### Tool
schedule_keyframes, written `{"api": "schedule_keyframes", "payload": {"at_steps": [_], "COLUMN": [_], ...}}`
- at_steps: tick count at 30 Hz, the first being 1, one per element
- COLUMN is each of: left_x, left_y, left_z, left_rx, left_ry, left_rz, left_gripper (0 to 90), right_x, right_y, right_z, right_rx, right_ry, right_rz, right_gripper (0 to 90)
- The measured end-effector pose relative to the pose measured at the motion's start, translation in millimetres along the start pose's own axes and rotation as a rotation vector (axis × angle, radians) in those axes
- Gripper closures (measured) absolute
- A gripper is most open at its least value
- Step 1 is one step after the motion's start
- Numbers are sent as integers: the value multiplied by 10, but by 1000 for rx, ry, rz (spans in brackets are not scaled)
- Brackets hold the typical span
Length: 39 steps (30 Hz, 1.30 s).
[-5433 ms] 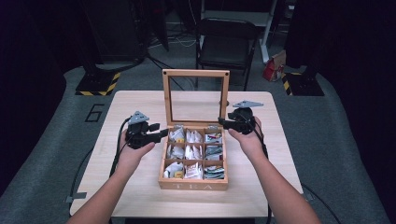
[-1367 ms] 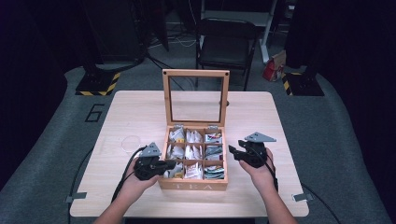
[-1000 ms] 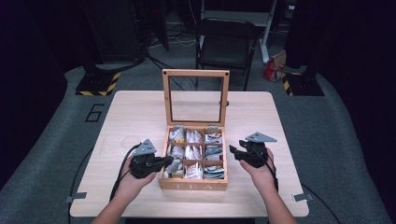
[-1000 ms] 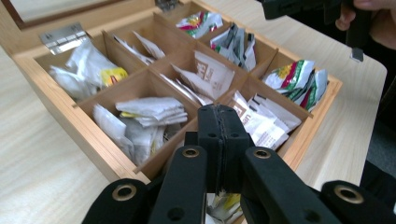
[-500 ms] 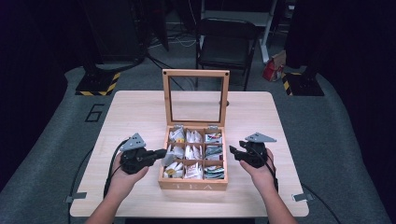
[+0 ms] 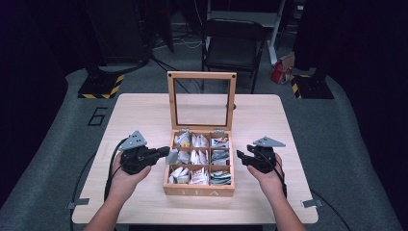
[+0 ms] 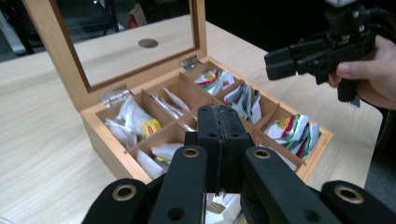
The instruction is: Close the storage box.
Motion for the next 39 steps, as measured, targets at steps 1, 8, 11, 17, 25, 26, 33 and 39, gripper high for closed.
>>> {"api": "schedule_keyframes", "payload": {"at_steps": [1,8,11,17,25,26,33,39], "left_x": [6,62,100,174,298,316,451,585], "left_y": [-14,-46,-50,-74,-177,-186,-261,-343], "left_z": [-24,-115,-132,-184,-281,-293,-356,-392], "left_rx": [-5,-26,-25,-35,-45,-48,-56,-73], "left_ry": [2,-24,-29,-36,-39,-42,-48,-68], "left_rz": [-4,-3,-12,-44,-83,-87,-126,-159], "left_gripper": [894,893,893,894,894,894,894,894], "right_x": [-2,-4,-8,-16,-16,-22,-18,-15], "right_y": [-2,-2,-2,-8,-3,-3,8,12], "right_z": [2,7,13,14,25,32,34,41], "right_rx": [0,0,4,0,6,10,8,14], "right_ry": [-1,11,8,15,16,9,13,2], "right_rz": [0,-2,0,0,0,2,-1,-1], "right_gripper": [470,466,465,464,460,460,460,460]}}
Point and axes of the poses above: each handheld gripper's, and its own axes: y roughly forward along the jaws, z roughly out of its underside, x roughly to its left, the point moved 5 cm from there along y, roughly forward along the jaws, and after that the axes turned 15 degrees about -y, right-handed, at the moved point
